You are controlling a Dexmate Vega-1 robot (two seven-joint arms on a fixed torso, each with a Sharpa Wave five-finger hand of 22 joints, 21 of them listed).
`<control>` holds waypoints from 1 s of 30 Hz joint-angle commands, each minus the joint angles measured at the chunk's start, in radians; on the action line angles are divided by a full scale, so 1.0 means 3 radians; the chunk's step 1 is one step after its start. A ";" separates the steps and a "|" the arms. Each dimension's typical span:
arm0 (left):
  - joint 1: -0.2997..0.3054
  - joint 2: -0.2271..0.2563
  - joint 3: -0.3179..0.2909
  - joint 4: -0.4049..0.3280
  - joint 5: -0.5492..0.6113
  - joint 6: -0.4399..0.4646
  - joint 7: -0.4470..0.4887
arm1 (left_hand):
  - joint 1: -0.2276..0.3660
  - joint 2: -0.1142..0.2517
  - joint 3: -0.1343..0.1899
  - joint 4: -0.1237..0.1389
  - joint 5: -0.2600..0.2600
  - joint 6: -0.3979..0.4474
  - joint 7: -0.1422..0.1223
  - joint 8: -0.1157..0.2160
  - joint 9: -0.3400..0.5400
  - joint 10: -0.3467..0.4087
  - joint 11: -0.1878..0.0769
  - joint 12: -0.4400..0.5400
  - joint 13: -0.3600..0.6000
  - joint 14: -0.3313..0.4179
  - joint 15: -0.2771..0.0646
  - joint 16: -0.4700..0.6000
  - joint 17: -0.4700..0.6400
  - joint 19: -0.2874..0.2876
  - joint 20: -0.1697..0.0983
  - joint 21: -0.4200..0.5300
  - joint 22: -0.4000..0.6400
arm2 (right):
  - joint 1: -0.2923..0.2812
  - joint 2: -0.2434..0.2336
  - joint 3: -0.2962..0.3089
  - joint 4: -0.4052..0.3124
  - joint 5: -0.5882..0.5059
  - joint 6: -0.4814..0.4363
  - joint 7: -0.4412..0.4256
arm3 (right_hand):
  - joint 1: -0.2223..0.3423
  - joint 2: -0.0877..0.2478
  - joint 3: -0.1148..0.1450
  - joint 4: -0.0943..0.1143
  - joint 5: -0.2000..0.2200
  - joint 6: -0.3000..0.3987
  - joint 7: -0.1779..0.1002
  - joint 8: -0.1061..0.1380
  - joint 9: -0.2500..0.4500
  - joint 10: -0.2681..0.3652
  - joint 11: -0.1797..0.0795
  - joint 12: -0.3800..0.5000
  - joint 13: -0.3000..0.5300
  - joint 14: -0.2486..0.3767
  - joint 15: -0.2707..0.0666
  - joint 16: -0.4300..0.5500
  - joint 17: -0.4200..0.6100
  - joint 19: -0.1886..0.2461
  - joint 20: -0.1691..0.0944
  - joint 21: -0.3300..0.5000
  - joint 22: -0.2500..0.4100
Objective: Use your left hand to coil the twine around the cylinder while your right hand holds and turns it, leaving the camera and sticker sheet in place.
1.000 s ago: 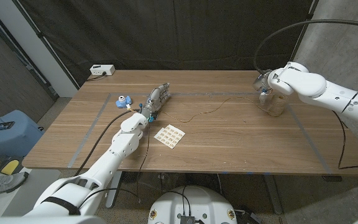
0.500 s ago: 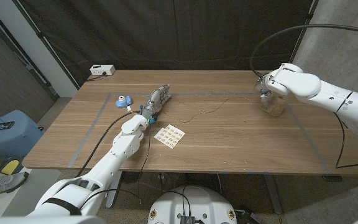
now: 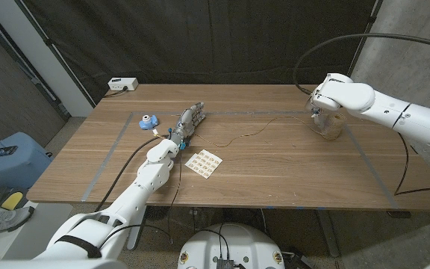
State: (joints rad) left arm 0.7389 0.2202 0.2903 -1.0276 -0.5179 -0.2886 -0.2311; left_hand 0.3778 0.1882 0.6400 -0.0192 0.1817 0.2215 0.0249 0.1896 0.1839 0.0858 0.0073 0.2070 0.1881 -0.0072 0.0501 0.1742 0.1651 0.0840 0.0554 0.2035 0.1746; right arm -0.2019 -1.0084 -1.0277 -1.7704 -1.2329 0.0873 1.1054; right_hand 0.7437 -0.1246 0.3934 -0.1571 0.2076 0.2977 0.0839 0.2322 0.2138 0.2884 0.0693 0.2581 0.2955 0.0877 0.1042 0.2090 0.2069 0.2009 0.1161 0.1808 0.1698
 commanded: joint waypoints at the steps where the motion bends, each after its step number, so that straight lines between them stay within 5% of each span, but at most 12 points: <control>1: -0.0021 0.0011 -0.0013 -0.0126 0.0009 -0.0051 -0.0013 | 0.0036 -0.0005 0.0000 0.0017 0.0031 0.0032 -0.0005 0.0015 0.0012 0.0023 0.0005 0.0014 0.0017 0.0006 0.0024 0.0018 0.0012 0.0020 -0.0001 -0.0012 0.0009 | 0.0102 0.0107 -0.0098 0.0036 -0.0062 0.0034 0.0209 | 0.0015 -0.0034 0.0025 -0.0006 0.0012 -0.0013 0.0022 -0.0001 0.0012 -0.0025 0.0007 -0.0005 0.0014 -0.0019 0.0025 -0.0006 0.0008 -0.0016 -0.0004 0.0003 0.0006; 30: 0.0110 0.0049 -0.0098 -0.0408 -0.0043 -0.0118 0.0014 | 0.0041 -0.0010 -0.0006 0.0002 0.0035 0.0040 0.0007 0.0005 0.0013 0.0052 -0.0006 0.0021 0.0019 0.0017 0.0030 0.0017 0.0009 0.0031 0.0000 -0.0009 0.0009 | 0.0208 0.0195 -0.0324 0.0200 -0.0276 0.0305 0.0347 | 0.0017 -0.0033 0.0043 0.0005 0.0025 -0.0158 0.0116 -0.0050 0.0025 -0.0115 0.0101 -0.0056 0.0035 -0.0077 0.0052 -0.0014 0.0010 -0.0063 0.0024 0.0011 0.0006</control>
State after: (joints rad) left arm 0.7618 0.2333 0.2698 -1.1373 -0.5250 -0.3169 -0.2287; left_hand 0.3778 0.1882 0.6399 -0.0193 0.1817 0.2214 0.0249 0.1896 0.1838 0.0896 0.0034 0.2070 0.1881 -0.0050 0.0522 0.1742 0.1651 0.0840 0.0553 0.2035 0.1746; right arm -0.1524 -0.9624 -1.0954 -1.7360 -1.2928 0.1362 1.1985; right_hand 0.7437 -0.1246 0.3989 -0.1571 0.2078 0.2549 0.1124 0.2180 0.2163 0.2562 0.0942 0.2427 0.3035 0.0715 0.1199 0.2091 0.2067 0.1880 0.1179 0.1808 0.1698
